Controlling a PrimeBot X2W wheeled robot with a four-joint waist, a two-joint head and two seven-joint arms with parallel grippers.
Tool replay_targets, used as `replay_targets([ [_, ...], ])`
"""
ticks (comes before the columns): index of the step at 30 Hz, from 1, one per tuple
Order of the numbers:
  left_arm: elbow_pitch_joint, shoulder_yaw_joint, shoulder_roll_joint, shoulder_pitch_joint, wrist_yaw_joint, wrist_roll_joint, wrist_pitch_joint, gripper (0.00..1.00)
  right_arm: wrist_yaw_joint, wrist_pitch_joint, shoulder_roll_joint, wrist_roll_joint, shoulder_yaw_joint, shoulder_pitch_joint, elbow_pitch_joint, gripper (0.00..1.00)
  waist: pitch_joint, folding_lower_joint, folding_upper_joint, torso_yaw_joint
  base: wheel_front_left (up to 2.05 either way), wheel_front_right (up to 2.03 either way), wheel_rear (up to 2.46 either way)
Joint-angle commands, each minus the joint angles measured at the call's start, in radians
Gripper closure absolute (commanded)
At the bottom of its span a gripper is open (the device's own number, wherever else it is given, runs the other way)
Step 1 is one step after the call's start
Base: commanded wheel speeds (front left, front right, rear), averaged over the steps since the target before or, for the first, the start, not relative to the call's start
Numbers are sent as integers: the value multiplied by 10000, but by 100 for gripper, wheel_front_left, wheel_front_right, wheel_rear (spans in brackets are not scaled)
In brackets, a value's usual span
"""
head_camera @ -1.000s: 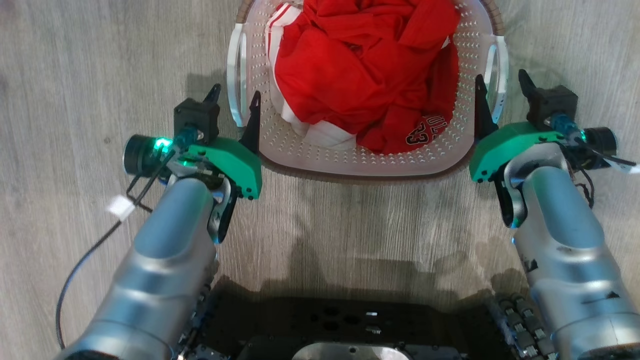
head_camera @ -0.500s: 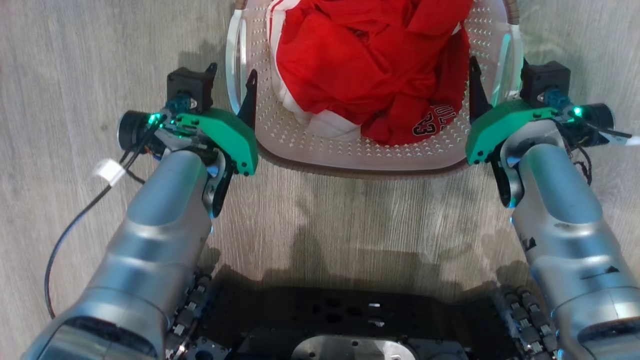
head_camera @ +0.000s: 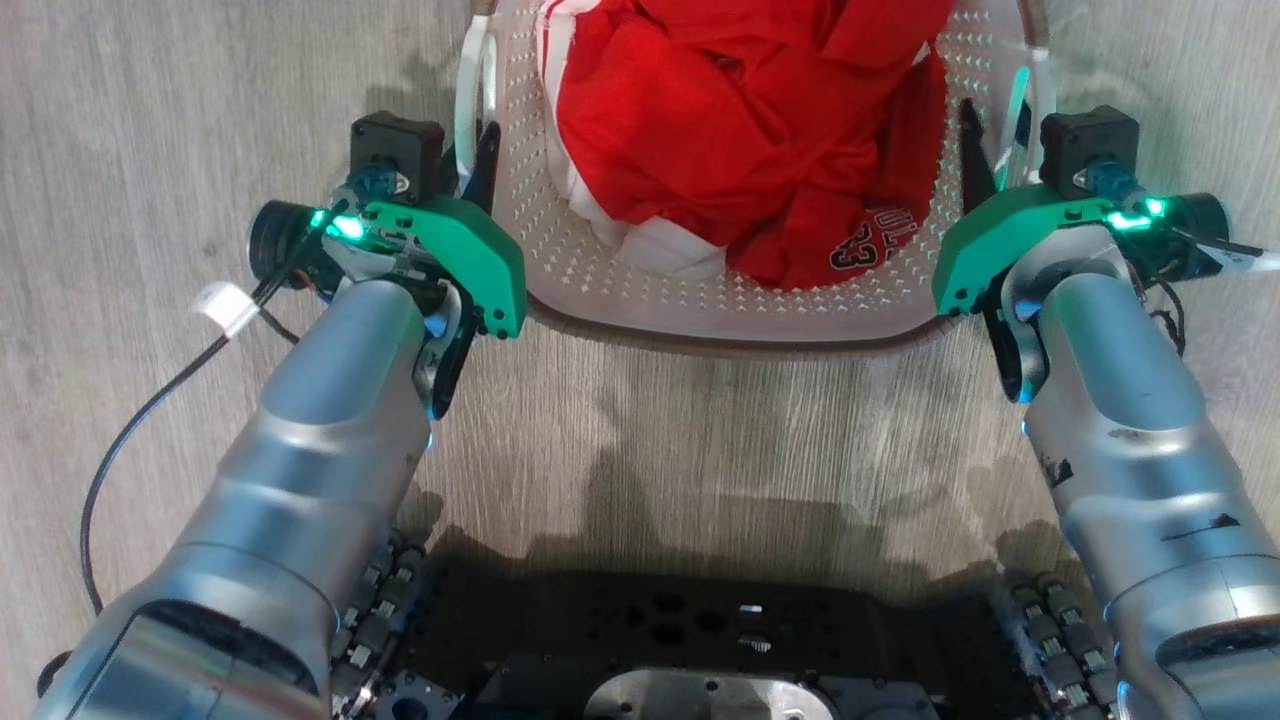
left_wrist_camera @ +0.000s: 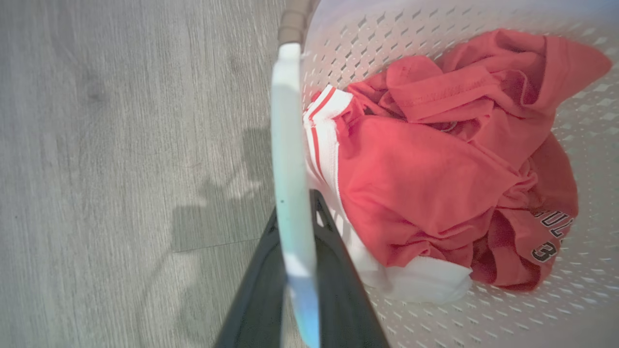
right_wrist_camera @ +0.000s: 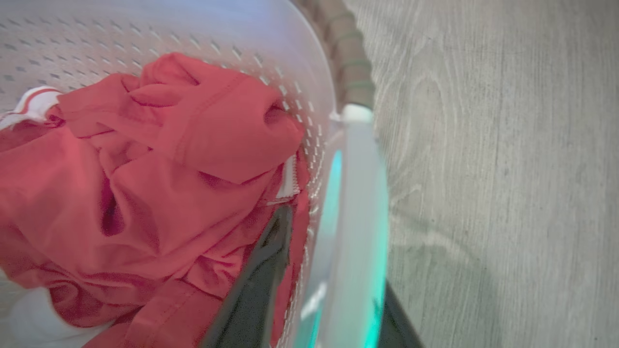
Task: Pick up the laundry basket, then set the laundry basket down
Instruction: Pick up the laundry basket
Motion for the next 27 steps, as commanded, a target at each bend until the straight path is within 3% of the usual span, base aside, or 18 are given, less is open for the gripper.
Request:
replay_targets([
  [1, -35, 1, 248, 157, 55, -117, -53, 100, 27, -122, 185, -31, 250, 356, 11, 79, -53, -1, -2, 12, 0, 0, 0],
  [2, -31, -89, 248, 156, 82, -176, -53, 100, 27, -122, 185, -21, 266, 335, 79, 100, -87, -1, -2, 22, 0, 0, 0],
  [15, 230, -770, 248, 684, 350, -861, -53, 100, 27, -122, 185, 483, 553, 266, 1401, 100, -1211, -1, -2, 40, 0, 0, 0],
  [27, 927, -1459, 248, 1863, 498, -1515, -53, 100, 27, 318, 185, 2502, 2411, 750, 2979, 100, -3613, -1, -2, -250, 0, 0, 0],
])
